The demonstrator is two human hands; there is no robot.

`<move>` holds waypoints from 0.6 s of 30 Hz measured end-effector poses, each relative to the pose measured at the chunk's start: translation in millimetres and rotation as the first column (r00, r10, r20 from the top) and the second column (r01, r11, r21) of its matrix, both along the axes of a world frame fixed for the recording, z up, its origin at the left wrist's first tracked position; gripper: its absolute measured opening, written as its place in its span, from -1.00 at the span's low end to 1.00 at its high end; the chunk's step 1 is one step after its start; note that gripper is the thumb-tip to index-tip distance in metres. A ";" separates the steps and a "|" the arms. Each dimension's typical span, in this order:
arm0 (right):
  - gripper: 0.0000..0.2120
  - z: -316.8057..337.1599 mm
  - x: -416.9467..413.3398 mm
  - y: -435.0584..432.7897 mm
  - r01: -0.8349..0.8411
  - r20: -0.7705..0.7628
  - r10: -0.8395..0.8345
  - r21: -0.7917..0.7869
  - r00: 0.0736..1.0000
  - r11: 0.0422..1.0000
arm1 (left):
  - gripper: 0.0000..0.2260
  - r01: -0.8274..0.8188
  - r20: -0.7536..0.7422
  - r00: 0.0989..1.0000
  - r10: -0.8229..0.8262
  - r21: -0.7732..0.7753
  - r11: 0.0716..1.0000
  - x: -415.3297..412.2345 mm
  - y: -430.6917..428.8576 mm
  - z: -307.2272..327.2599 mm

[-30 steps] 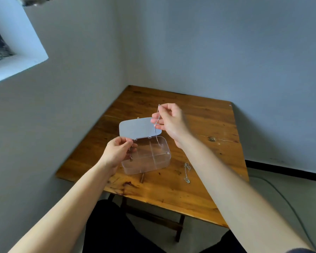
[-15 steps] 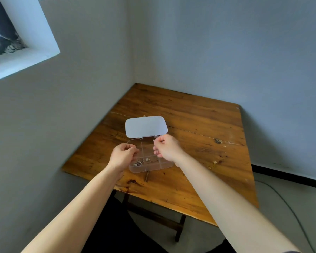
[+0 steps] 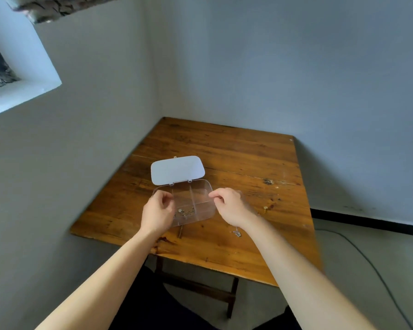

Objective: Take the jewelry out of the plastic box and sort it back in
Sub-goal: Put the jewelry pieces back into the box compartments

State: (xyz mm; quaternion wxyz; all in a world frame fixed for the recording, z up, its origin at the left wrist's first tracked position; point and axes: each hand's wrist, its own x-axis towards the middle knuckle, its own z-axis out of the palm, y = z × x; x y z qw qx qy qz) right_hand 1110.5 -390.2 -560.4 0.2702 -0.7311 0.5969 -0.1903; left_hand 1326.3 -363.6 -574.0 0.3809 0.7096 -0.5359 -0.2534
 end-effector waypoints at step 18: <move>-0.06 -82.3 -174.3 112.4 0.240 -0.145 -0.238 0.003 0.961 0.971 | -0.47 0.599 0.554 0.517 -0.652 0.310 0.738 -132.6 13.6 -60.8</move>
